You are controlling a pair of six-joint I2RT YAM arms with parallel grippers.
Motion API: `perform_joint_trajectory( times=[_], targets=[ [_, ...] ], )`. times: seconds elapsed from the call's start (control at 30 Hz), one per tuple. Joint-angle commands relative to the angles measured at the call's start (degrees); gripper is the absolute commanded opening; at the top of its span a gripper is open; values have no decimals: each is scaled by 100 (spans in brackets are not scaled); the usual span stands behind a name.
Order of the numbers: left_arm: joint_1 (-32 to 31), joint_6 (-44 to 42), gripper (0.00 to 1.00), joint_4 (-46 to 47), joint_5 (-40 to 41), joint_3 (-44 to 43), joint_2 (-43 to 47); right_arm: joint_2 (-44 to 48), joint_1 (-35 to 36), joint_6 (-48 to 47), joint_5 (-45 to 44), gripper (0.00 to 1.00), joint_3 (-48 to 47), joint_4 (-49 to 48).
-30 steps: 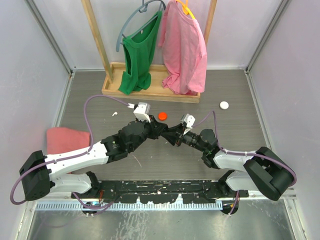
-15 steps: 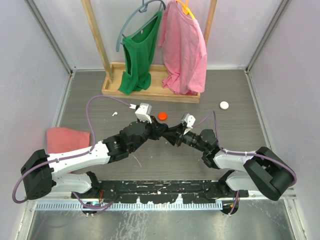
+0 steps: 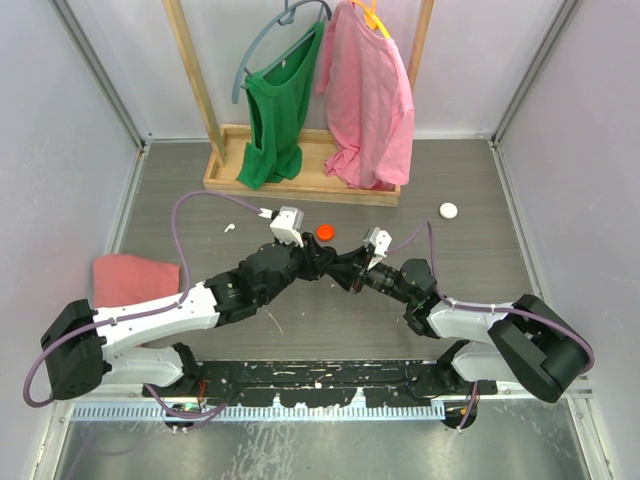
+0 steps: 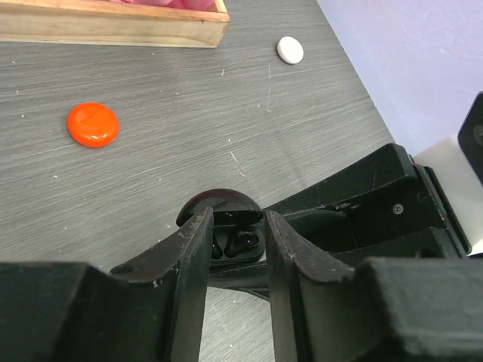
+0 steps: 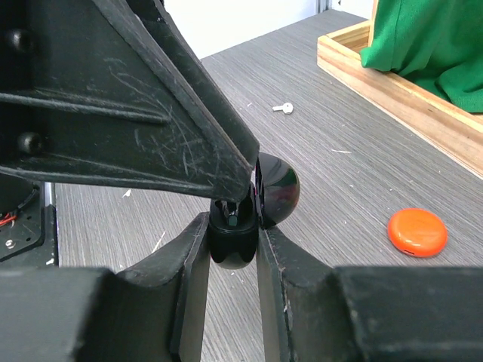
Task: Insert the wireless bluetooth earbuds into the charging case
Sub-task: Place the earbud in the charging case.
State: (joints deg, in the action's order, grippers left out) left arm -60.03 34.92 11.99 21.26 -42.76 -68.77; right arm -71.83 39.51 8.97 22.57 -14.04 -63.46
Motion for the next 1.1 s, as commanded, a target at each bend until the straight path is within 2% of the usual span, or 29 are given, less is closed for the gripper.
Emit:
perform_joint_trajectory(
  times=[0.0, 0.17, 0.47, 0.7, 0.93, 0.97, 1.07],
  targets=[
    [-20, -133, 40, 110, 143, -50, 305, 177, -1, 12, -16, 12, -21, -501],
    [-25, -189, 55, -49, 121, -110, 491, 178, 4, 23, -7, 12, -20, -505],
    [21, -455, 74, -1031, 133, -337, 1158, 211, 4, 94, 104, 12, -44, -513],
    [542, -203, 83, -1774, -1083, -573, 1361, 321, 2, 280, 336, 12, -118, -483],
    [1350, 400, 87, -1809, -2581, -566, 1349, 372, -1, 495, 697, 12, -254, -494],
    [1440, 474, 90, -1785, -2753, -555, 1348, 372, -4, 527, 757, 12, -281, -490],
    [1715, 733, 93, -1655, -3299, -511, 1323, 351, -2, 647, 920, 12, -371, -523]
  ],
)
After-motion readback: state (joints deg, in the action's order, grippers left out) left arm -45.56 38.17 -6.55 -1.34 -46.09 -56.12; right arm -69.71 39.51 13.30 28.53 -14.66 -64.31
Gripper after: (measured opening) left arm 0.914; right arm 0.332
